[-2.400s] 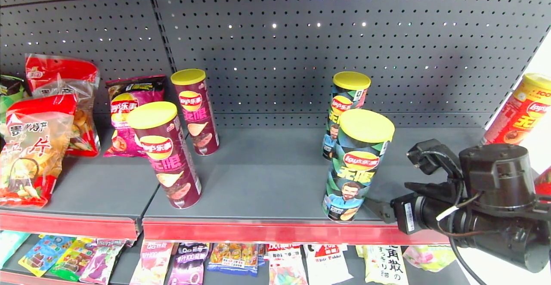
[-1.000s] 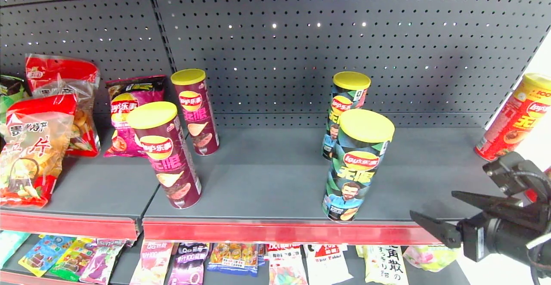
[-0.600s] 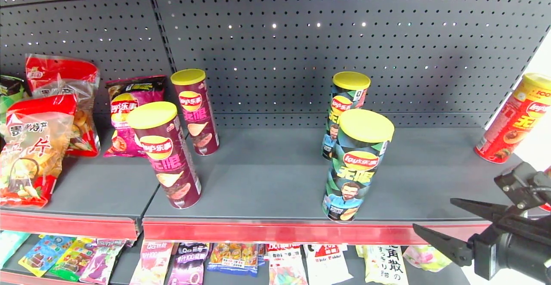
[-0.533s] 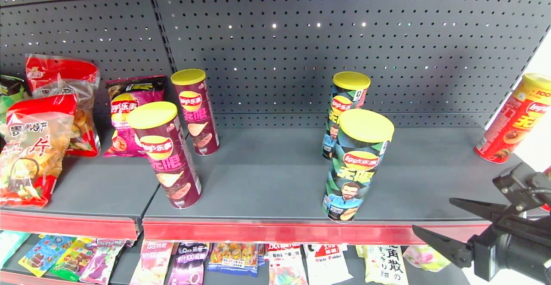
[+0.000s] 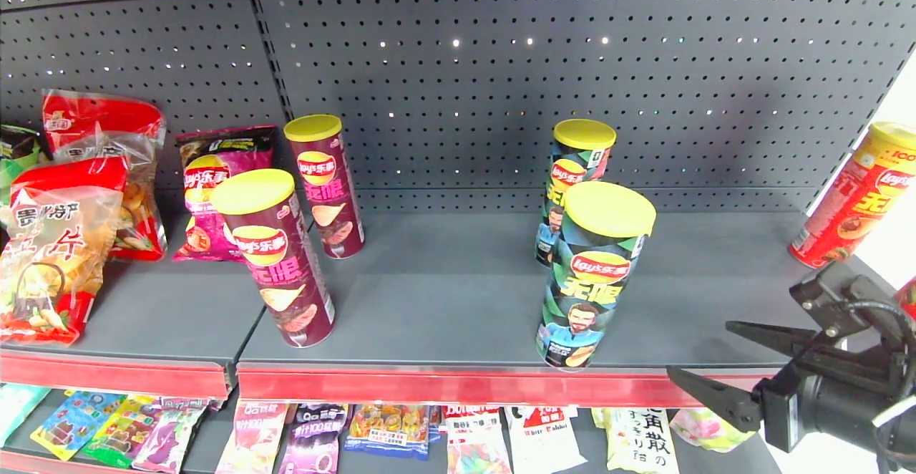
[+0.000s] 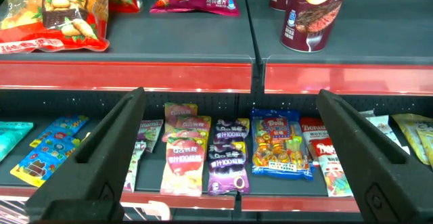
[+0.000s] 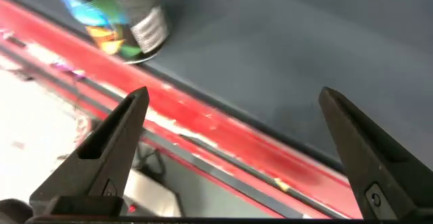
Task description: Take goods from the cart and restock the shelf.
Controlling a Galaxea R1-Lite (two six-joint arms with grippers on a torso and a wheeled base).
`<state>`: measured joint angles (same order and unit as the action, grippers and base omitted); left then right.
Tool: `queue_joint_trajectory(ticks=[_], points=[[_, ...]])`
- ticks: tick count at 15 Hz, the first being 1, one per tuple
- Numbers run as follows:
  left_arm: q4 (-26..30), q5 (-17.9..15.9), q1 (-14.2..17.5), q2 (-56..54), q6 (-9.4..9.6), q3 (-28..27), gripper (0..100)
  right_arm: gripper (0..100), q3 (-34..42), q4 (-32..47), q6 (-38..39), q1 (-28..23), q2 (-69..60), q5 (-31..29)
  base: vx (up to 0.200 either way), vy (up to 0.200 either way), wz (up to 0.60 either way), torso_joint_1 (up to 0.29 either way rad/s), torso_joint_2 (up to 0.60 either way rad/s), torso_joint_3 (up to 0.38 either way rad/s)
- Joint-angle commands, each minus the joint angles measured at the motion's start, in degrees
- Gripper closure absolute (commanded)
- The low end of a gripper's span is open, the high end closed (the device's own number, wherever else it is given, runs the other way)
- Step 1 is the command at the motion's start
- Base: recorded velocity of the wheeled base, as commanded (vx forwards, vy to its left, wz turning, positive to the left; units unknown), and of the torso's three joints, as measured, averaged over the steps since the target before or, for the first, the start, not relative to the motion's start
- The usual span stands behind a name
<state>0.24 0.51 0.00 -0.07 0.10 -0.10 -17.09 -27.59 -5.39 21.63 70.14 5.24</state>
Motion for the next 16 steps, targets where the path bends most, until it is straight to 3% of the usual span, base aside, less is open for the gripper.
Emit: queue_joint_trajectory(ticks=[1, 3, 4, 10, 12, 16], points=[[0.0, 0.0, 0.0, 0.1, -0.01, 0.0, 0, 0, 0.7, 0.0, -0.3, -2.3, -3.8, 7.1, 0.0, 0.0, 0.0, 0.0, 0.0, 0.0], [0.0, 0.0, 0.0, 0.1, -0.01, 0.0, 0, 0, 0.8, 0.0, 0.1, -2.5, -6.6, 16.5, 0.0, 0.0, 0.0, 0.0, 0.0, 0.0], [0.0, 0.0, 0.0, 0.1, -0.01, 0.0, 0, 0, 0.5, -0.1, 0.3, -2.3, -6.2, 18.4, 0.0, 0.0, 0.0, 0.0, 0.0, 0.0], [0.0, 0.0, 0.0, 0.1, -0.01, 0.0, 0, 0, 1.0, -11.5, 1.1, 3.0, 1.1, 19.0, 0.0, 0.0, 0.0, 0.0, 0.0, 0.0], [0.0, 0.0, 0.0, 0.1, -0.01, 0.0, 0, 0, 1.4, -16.3, -0.1, 4.0, 4.5, 22.1, 0.0, 0.0, 0.0, 0.0, 0.0, 0.0], [0.0, 0.0, 0.0, 0.1, -0.01, 0.0, 0, 0, 0.7, -16.6, -4.5, 4.0, 9.2, 27.4, 0.0, 0.0, 0.0, 0.0, 0.0, 0.0]])
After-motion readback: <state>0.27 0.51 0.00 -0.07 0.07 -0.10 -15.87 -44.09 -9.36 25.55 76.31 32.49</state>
